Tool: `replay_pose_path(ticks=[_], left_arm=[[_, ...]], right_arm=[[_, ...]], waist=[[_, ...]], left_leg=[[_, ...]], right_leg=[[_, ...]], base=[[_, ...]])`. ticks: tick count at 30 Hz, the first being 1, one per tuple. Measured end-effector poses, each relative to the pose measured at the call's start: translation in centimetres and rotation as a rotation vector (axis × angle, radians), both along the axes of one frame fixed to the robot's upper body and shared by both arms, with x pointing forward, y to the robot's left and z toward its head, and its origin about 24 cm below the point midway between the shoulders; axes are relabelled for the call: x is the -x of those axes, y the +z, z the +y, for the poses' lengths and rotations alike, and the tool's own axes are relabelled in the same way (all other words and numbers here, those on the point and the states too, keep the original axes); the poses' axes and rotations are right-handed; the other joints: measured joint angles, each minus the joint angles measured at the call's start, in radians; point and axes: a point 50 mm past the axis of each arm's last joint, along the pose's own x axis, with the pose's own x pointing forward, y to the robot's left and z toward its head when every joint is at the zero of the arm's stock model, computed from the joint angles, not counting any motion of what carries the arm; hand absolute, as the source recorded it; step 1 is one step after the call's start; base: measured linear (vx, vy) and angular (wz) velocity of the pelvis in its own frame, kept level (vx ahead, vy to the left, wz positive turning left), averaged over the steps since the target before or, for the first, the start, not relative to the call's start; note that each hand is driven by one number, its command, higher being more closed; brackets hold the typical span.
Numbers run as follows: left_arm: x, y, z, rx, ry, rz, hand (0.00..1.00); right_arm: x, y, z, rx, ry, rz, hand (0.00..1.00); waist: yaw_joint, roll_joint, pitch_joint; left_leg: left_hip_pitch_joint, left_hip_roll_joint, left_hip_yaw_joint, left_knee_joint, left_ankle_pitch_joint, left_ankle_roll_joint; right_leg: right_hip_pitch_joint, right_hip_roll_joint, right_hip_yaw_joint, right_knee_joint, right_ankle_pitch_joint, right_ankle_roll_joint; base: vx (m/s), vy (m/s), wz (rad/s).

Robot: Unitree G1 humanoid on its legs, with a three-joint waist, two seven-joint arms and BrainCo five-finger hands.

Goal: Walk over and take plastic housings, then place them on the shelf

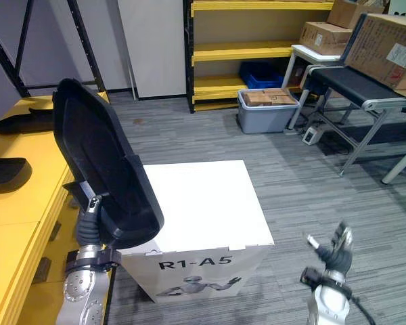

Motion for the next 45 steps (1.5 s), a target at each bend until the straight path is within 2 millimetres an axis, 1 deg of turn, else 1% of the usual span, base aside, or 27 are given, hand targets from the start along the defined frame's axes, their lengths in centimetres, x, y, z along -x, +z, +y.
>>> replay_pose_path(ticks=[1, 3, 4, 7, 10, 15, 20, 22, 24, 26, 27, 28, 29, 30, 31, 32, 33, 34, 35, 36, 37, 38, 39, 41, 42, 43, 45], left_arm=[[0.0, 0.0, 0.0, 0.0, 0.001, 0.002, 1.0], [0.3, -0.3, 0.0, -0.002, 0.0, 0.013, 1.0], [0.3, -0.3, 0.0, -0.004, -0.001, 0.014, 1.0], [0.3, -0.4, -0.4, -0.004, -0.026, 0.014, 1.0], [0.6, -0.7, -0.3, -0.013, -0.029, 0.035, 1.0], [0.9, -1.3, -0.5, -0.014, -0.039, 0.06, 1.0], [1.4, -1.7, -0.8, -0.011, -0.047, 0.083, 1.0], [1.4, -1.7, -0.8, -0.009, -0.051, 0.084, 1.0], [1.2, -1.5, -1.2, -0.007, -0.069, 0.071, 1.0], [0.9, -1.1, -1.8, -0.003, -0.095, 0.05, 1.0], [0.7, -0.8, -2.0, -0.005, -0.098, 0.038, 1.0], [0.5, -0.5, -2.2, 0.003, -0.095, 0.024, 1.0], [0.5, -0.5, -2.1, 0.004, -0.088, 0.021, 1.0], [0.4, -0.4, -2.0, 0.005, -0.076, 0.017, 1.0], [0.3, -0.4, -2.0, 0.007, -0.074, 0.016, 1.0], [0.3, -0.3, -2.1, 0.015, -0.07, 0.013, 1.0], [0.3, -0.2, -2.3, 0.024, -0.072, 0.007, 1.0], [0.0, 0.1, -2.8, 0.027, -0.088, -0.008, 1.0], [-0.3, 0.4, -3.0, 0.025, -0.095, -0.021, 1.0], [-0.5, 0.7, -3.2, 0.027, -0.105, -0.036, 1.0], [-0.7, 0.9, -3.4, 0.027, -0.108, -0.044, 1.0], [-0.7, 1.0, -3.5, 0.028, -0.109, -0.05, 1.0], [-0.6, 1.2, -3.3, 0.034, -0.091, -0.057, 1.0], [-0.6, 1.2, -2.9, 0.02, -0.065, -0.059, 1.0], [-0.6, 1.2, -3.1, 0.011, -0.06, -0.056, 1.0], [-0.6, 1.3, -3.3, -0.01, -0.062, -0.057, 1.0], [-0.6, 1.3, -3.6, -0.022, -0.07, -0.059, 1.0]], right_arm=[[0.5, -0.9, 0.2, -0.022, 0.002, 0.04, 0.0], [2.6, -4.0, 1.7, -0.118, 0.016, 0.179, 0.0], [3.2, -4.7, 2.1, -0.146, 0.015, 0.205, 0.0], [5.6, -7.4, 4.9, -0.266, 0.047, 0.329, 0.0], [5.7, -8.0, 6.6, -0.305, 0.118, 0.361, 0.0], [6.0, -8.6, 7.9, -0.328, 0.172, 0.398, 0.0], [6.7, -9.4, 9.1, -0.325, 0.255, 0.48, 0.0], [7.0, -9.6, 9.4, -0.32, 0.286, 0.508, 0.0], [6.7, -9.6, 9.7, -0.308, 0.315, 0.517, 0.0], [5.9, -9.5, 9.7, -0.288, 0.35, 0.513, 0.0], [4.8, -9.3, 9.4, -0.27, 0.362, 0.502, 0.0], [3.8, -9.0, 9.1, -0.252, 0.36, 0.486, 0.0], [3.3, -8.9, 9.0, -0.24, 0.36, 0.482, 0.0], [2.7, -8.7, 8.7, -0.217, 0.36, 0.473, 0.0], [2.4, -8.5, 8.5, -0.204, 0.359, 0.469, 0.0], [1.9, -8.3, 8.1, -0.182, 0.358, 0.462, 0.0], [1.7, -8.1, 7.8, -0.168, 0.357, 0.458, 0.0], [1.1, -7.9, 7.7, -0.156, 0.356, 0.447, 0.0], [0.9, -7.9, 8.0, -0.159, 0.361, 0.442, 0.0], [0.7, -7.9, 8.3, -0.168, 0.364, 0.436, 0.0], [0.7, -8.0, 8.6, -0.175, 0.364, 0.437, 0.0], [0.6, -8.0, 8.8, -0.18, 0.369, 0.438, 0.0], [0.3, -8.1, 9.2, -0.189, 0.375, 0.433, 0.0], [-0.9, -7.8, 10.1, -0.192, 0.403, 0.406, 0.0], [-1.4, -7.6, 10.5, -0.183, 0.43, 0.401, 0.0], [-1.2, -7.7, 10.5, -0.174, 0.441, 0.41, 0.0], [-1.0, -7.8, 10.5, -0.174, 0.442, 0.414, 0.0]], waist=[[0.0, 0.001, 0.001], [0.002, 0.003, 0.003], [0.004, 0.003, 0.003], [0.006, 0.006, 0.005], [0.008, 0.006, 0.005], [0.011, 0.001, 0.01], [0.035, -0.008, 0.021], [0.046, -0.017, 0.029], [0.051, -0.029, 0.046], [0.057, -0.027, 0.074], [0.069, -0.025, 0.098], [0.072, -0.014, 0.114], [0.072, -0.02, 0.119], [0.071, -0.02, 0.119], [0.071, -0.017, 0.118], [0.073, -0.006, 0.113], [0.082, 0.012, 0.106], [0.081, 0.01, 0.109], [0.082, 0.012, 0.109], [0.069, 0.012, 0.108], [0.066, 0.008, 0.107], [0.069, 0.005, 0.108], [0.073, 0.016, 0.105], [0.081, 0.013, 0.104], [0.084, 0.012, 0.105], [0.091, 0.012, 0.105], [0.087, 0.01, 0.106]], left_leg=[[0.0, 0.0, 0.0, 0.0, 0.0, 0.0], [0.001, 0.0, -0.003, 0.004, 0.0, 0.0], [0.0, 0.0, -0.006, 0.005, 0.0, 0.0], [0.003, -0.001, -0.026, 0.006, 0.0, 0.0], [0.004, -0.002, -0.031, 0.005, 0.001, 0.0], [0.023, -0.009, -0.068, -0.015, 0.019, 0.002], [0.033, -0.025, -0.125, -0.015, 0.025, 0.004], [0.024, -0.037, -0.164, -0.009, 0.033, 0.004], [-0.045, -0.07, -0.277, 0.045, 0.043, -0.004], [-0.101, -0.093, -0.365, 0.067, 0.071, -0.022], [-0.133, -0.096, -0.34, 0.053, 0.096, -0.046], [-0.181, -0.063, -0.181, 0.065, 0.059, 0.009], [-0.208, -0.034, -0.063, 0.085, 0.046, 0.019], [-0.25, 0.032, 0.171, 0.152, 0.017, 0.046], [-0.264, 0.063, 0.27, 0.192, 0.001, 0.051], [-0.282, 0.11, 0.384, 0.279, -0.011, 0.081], [-0.292, 0.119, 0.392, 0.321, 0.003, 0.088], [-0.312, 0.09, 0.352, 0.341, 0.002, 0.091], [-0.313, 0.059, 0.309, 0.315, 0.003, 0.091], [-0.301, 0.007, 0.25, 0.241, 0.027, 0.081], [-0.277, -0.028, 0.23, 0.182, 0.03, 0.082], [-0.276, -0.032, 0.242, 0.187, 0.027, 0.089], [-0.275, -0.037, 0.252, 0.194, 0.04, 0.114], [-0.276, -0.057, 0.244, 0.199, 0.031, 0.121], [-0.276, -0.071, 0.238, 0.204, 0.022, 0.129], [-0.275, -0.09, 0.225, 0.222, -0.005, 0.134], [-0.273, -0.105, 0.2, 0.241, -0.025, 0.145]], right_leg=[[0.001, 0.0, 0.0, 0.0, 0.0, 0.0], [0.005, 0.0, -0.002, 0.001, -0.001, 0.0], [0.006, 0.0, -0.004, 0.002, -0.002, 0.001], [0.013, -0.002, -0.025, 0.015, -0.007, 0.002], [0.016, -0.003, -0.027, 0.016, -0.008, 0.003], [0.043, -0.009, -0.065, 0.019, -0.011, 0.007], [0.046, -0.035, -0.112, 0.101, -0.072, 0.015], [0.045, -0.051, -0.149, 0.142, -0.099, 0.018], [0.032, -0.078, -0.255, 0.194, -0.125, 0.021], [0.037, -0.091, -0.362, 0.207, -0.134, 0.023], [0.037, -0.099, -0.426, 0.205, -0.134, 0.021], [0.038, -0.1, -0.5, 0.207, -0.134, 0.02], [0.037, -0.104, -0.528, 0.209, -0.134, 0.02], [0.038, -0.118, -0.583, 0.218, -0.134, 0.02], [0.039, -0.126, -0.608, 0.227, -0.134, 0.02], [0.044, -0.144, -0.644, 0.252, -0.139, 0.027], [0.05, -0.155, -0.663, 0.283, -0.152, 0.046], [0.051, -0.172, -0.667, 0.297, -0.176, 0.064], [0.053, -0.167, -0.658, 0.283, -0.185, 0.069], [0.065, -0.17, -0.669, 0.265, -0.186, 0.071], [0.08, -0.176, -0.692, 0.25, -0.184, 0.069], [0.085, -0.181, -0.702, 0.245, -0.181, 0.068], [0.102, -0.182, -0.716, 0.248, -0.174, 0.076], [0.102, -0.203, -0.716, 0.264, -0.168, 0.077], [0.101, -0.226, -0.717, 0.299, -0.167, 0.08], [0.104, -0.263, -0.71, 0.369, -0.168, 0.078], [0.099, -0.301, -0.681, 0.453, -0.169, 0.071]], base=[[0.0, 0.0, 0.0], [0.01, -0.001, 0.05], [0.0, -0.008, 0.12], [-0.01, -0.008, 0.17], [-0.03, 0.004, 0.04], [-0.02, -0.005, 0.24], [-0.02, -0.01, 0.34], [0.01, -0.034, 0.69], [0.0, -0.039, 1.42], [-0.03, -0.028, 1.76], [-0.08, 0.002, 1.89], [-0.1, 0.03, 1.6], [-0.09, 0.054, 1.51], [-0.05, 0.056, 1.09], [0.0, 0.096, 1.24], [0.11, 0.129, 0.92], [0.12, 0.172, 1.15], [0.08, 0.144, 1.08], [-0.01, 0.154, 1.56], [-0.02, 0.106, 1.56], [0.01, 0.099, 1.41], [0.05, 0.062, 0.98], [0.07, 0.087, 0.63], [0.07, 0.111, 0.33], [0.08, 0.149, 0.28], [0.07, 0.132, 0.34], [0.07, 0.139, 0.5]])
